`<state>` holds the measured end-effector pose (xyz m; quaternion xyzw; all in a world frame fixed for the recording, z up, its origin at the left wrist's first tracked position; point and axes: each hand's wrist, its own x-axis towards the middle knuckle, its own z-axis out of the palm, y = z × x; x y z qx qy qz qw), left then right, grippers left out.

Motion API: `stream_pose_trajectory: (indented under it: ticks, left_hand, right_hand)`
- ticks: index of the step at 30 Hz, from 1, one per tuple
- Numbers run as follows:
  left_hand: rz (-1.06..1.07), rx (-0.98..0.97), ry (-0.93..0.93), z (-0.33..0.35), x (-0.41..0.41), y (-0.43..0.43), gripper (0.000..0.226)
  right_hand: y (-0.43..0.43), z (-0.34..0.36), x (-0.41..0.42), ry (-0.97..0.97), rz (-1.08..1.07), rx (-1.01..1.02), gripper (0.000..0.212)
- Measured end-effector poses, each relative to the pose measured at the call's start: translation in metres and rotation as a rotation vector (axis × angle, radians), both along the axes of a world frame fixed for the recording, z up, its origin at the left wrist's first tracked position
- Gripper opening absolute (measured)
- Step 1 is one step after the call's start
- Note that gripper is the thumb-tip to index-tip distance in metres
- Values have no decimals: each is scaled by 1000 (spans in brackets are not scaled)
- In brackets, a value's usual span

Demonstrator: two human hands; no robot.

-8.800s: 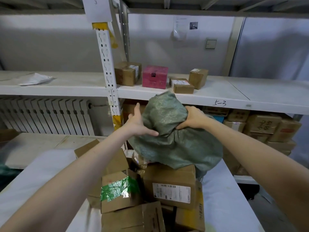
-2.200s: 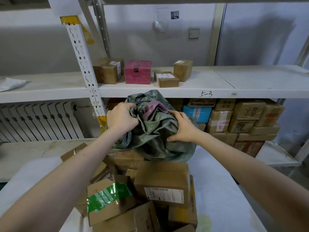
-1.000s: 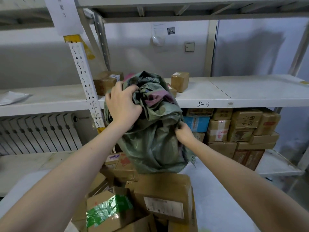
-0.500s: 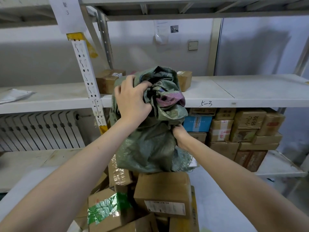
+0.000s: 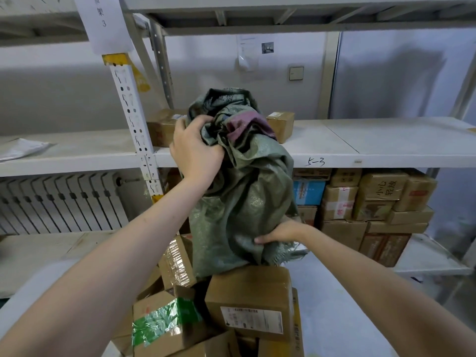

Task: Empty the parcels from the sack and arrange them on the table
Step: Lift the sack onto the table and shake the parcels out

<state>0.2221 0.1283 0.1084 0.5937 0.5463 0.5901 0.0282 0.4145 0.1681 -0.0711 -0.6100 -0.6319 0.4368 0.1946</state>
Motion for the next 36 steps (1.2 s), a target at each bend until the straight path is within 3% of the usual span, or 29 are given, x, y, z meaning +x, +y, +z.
stream_pose_trajectory:
  ticks: [4, 7, 11, 14, 17, 21, 25, 29, 33, 34, 36]
  left_hand:
    - [12, -27, 31, -8, -3, 2, 34]
    - [53, -61, 123, -18, -13, 4, 37]
    - [106, -54, 214, -28, -25, 9, 34]
    - [146, -13, 327, -29, -28, 15, 39]
    - [184, -27, 483, -35, -27, 14, 48]
    - [191, -141, 611, -50, -21, 9, 54]
    - [163, -206, 673, -61, -15, 3, 56]
    - [162, -209, 730, -66, -9, 2, 57]
    - [118, -207, 763, -72, 6, 1, 57]
    - [109, -201, 764, -72, 11, 2, 57]
    - [110, -185, 768, -71, 18, 4, 57]
  right_hand:
    - [-1, 8, -9, 245, -154, 175, 53]
    - [0, 24, -17, 447, -220, 138, 45]
    - [6, 46, -15, 845, -570, 7, 33]
    - [15, 55, -12, 937, -596, -9, 32]
    - [14, 48, -23, 767, -520, -42, 37]
    - [8, 7, -8, 18, -309, 75, 36]
    - [10, -18, 15, 55, -317, 96, 39]
    - [12, -32, 16, -107, -273, 21, 48]
    - [22, -86, 58, -317, -504, 18, 113]
    - [26, -96, 66, -325, -516, 27, 118]
    - [9, -75, 63, -256, -447, 93, 94]
